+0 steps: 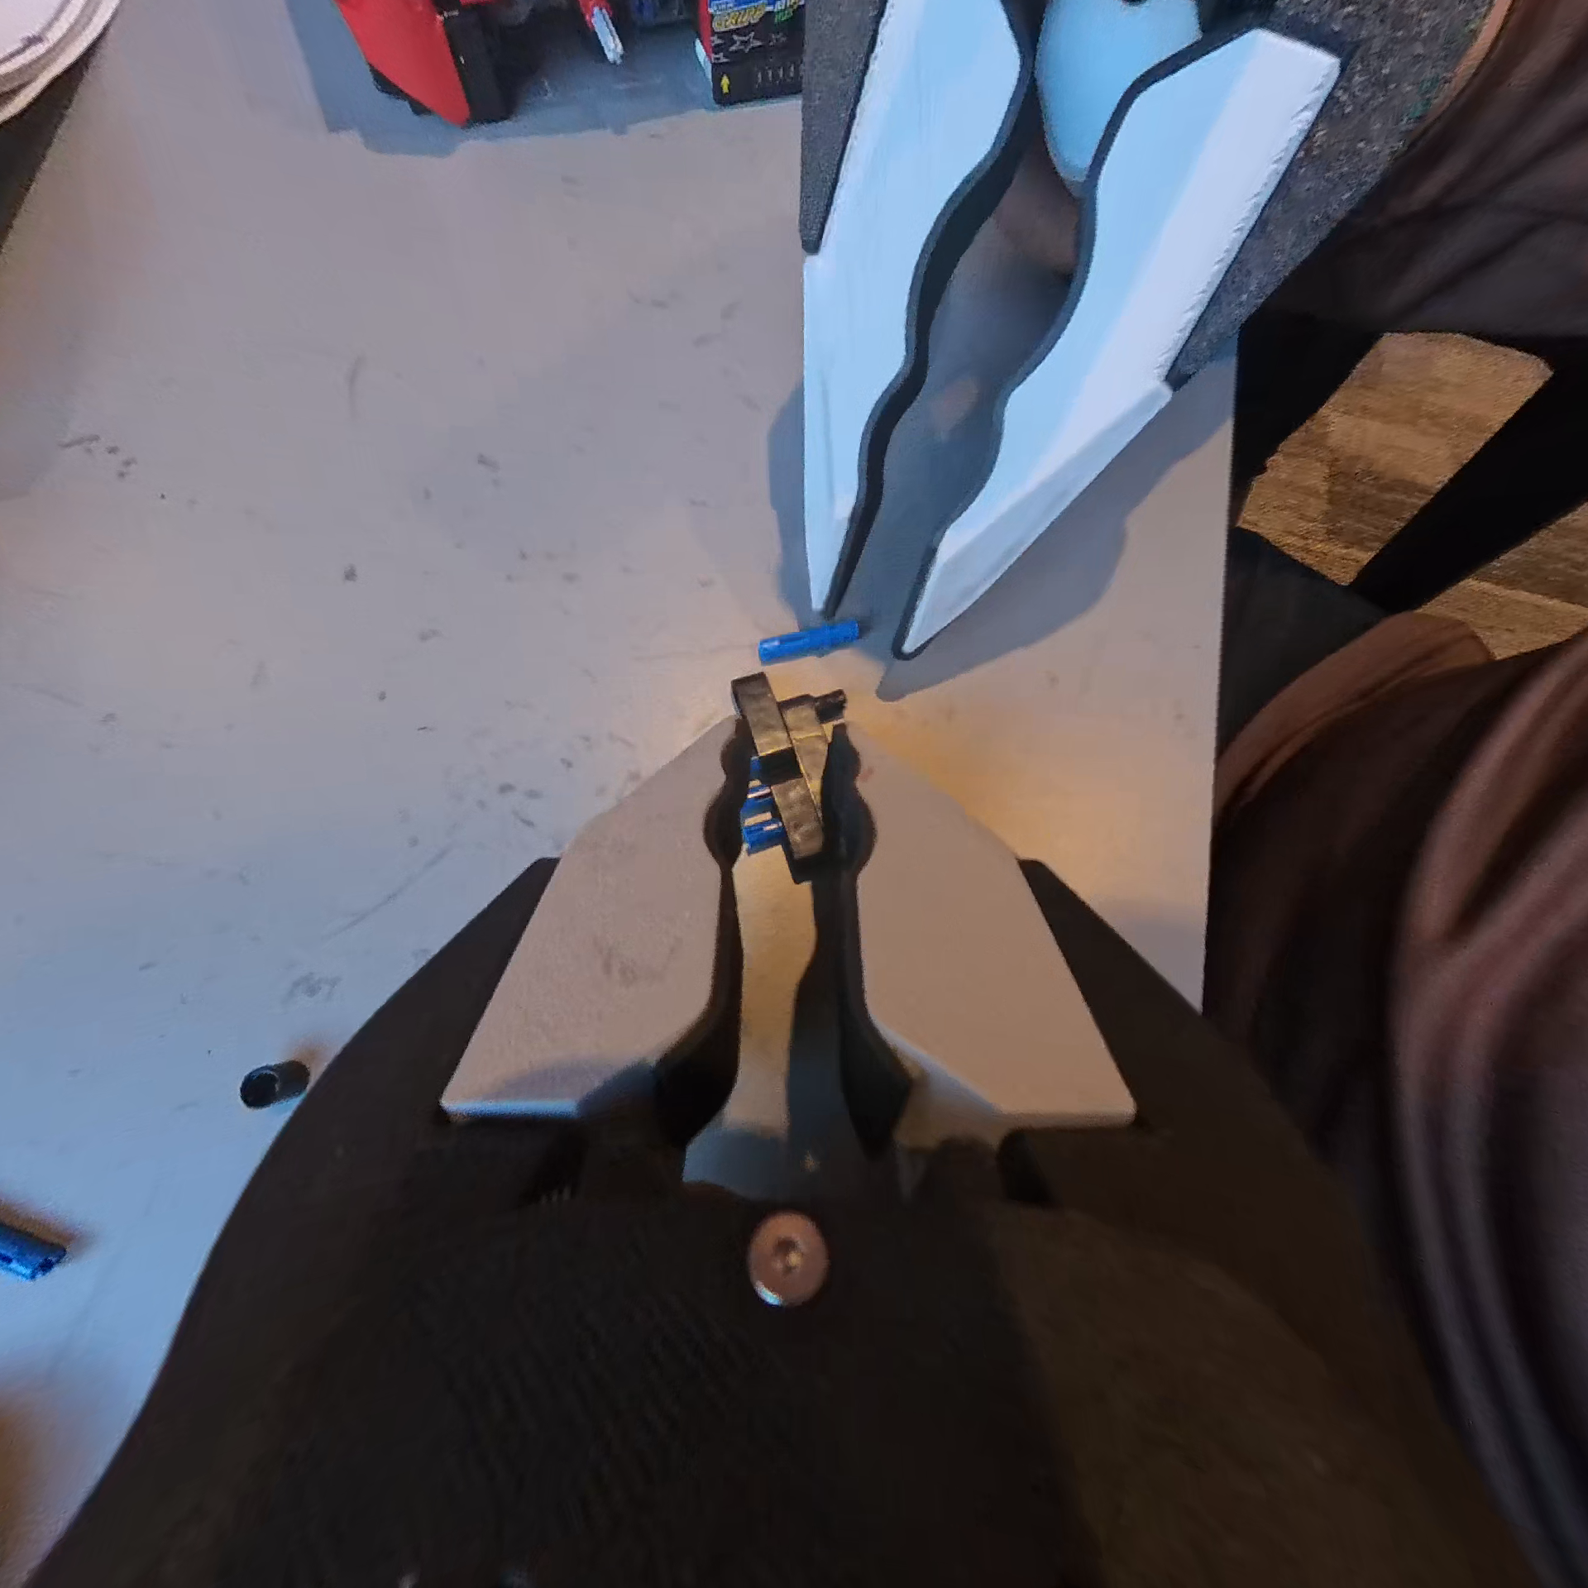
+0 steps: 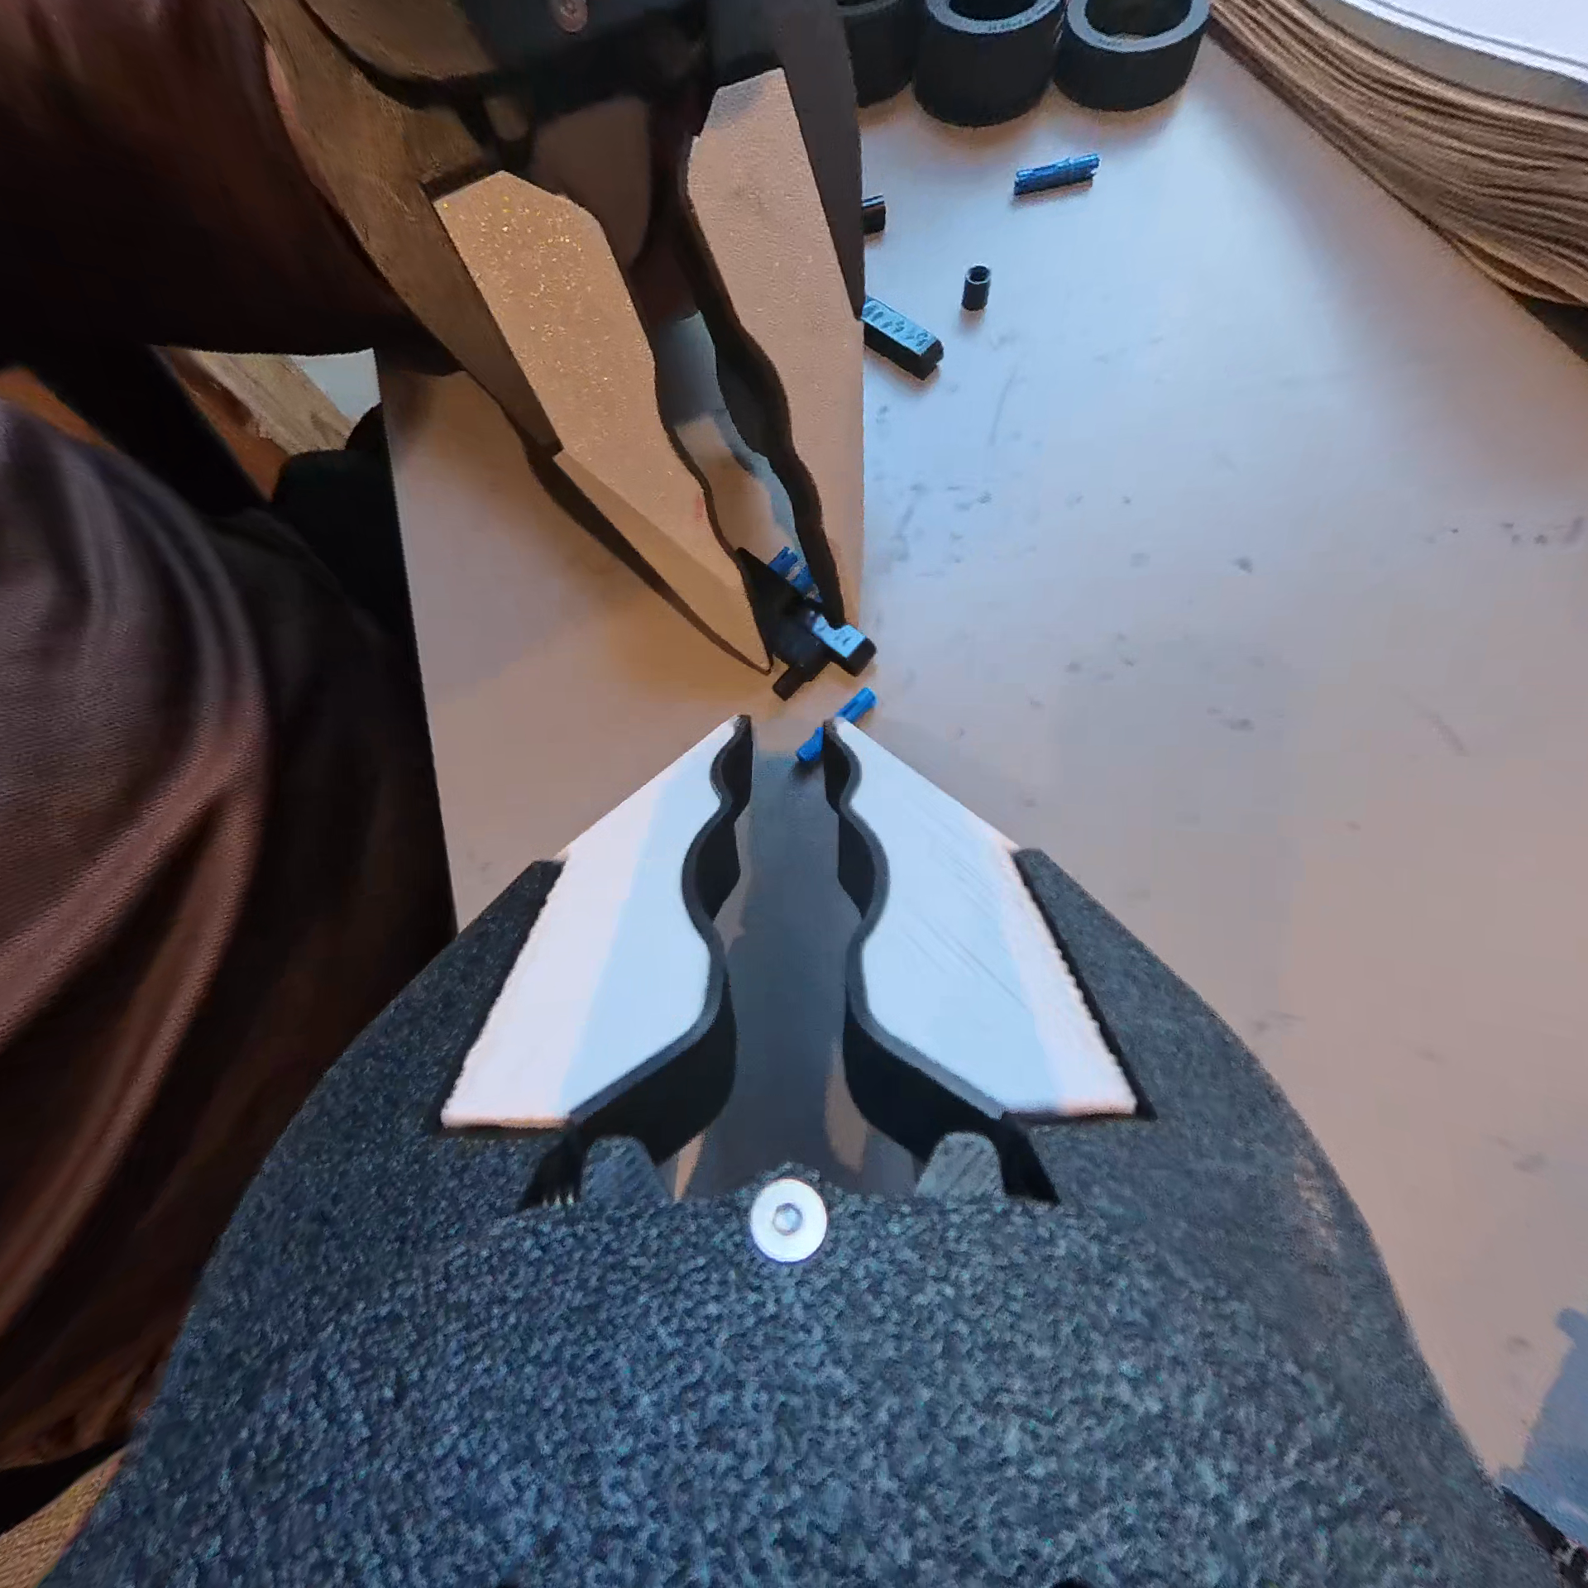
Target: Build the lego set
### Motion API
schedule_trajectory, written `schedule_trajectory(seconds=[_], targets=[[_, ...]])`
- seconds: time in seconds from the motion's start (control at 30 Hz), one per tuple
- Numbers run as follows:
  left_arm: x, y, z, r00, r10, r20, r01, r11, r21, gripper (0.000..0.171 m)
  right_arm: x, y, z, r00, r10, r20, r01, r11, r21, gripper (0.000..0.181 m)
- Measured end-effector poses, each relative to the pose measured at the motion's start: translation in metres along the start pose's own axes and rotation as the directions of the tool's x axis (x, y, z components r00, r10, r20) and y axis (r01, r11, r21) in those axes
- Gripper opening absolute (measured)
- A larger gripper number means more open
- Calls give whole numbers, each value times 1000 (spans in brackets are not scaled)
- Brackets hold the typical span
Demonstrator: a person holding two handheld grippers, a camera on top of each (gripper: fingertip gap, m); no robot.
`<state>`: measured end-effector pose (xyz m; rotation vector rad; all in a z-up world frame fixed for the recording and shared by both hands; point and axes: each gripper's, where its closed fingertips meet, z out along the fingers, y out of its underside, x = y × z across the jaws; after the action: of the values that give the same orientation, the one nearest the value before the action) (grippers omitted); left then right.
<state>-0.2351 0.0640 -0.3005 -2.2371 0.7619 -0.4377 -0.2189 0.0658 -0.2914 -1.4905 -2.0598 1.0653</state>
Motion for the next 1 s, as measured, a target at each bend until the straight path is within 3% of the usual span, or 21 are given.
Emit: schedule_trajectory(seconds=[0.23, 0.53, 0.67, 0.87, 1.0], targets=[[-4, 3, -4, 1000, 9, 8, -9, 1000, -1, 17, 4, 12, -1, 999, 23, -39, -25, 998, -59, 17], [-1, 1, -2, 997, -61, 37, 61, 998, 5, 17, 11, 9, 4, 988, 106, -112, -112, 993, -48, 4], [3, 2, -2, 999, -25, 45, 25, 1000, -2, 35, 8, 8, 1, 988, 115, -108, -118, 993, -30, 3], [9, 1, -7, 976, 176, 125, -172, 984, -43, 41, -12, 2, -8, 984, 174, 32, -175, 984, 30, 3], [18, -8, -7, 909, 366, 200, -362, 930, -58, 32, -17, -1, -9, 978, 196, 72, -200, 979, 44, 3]])
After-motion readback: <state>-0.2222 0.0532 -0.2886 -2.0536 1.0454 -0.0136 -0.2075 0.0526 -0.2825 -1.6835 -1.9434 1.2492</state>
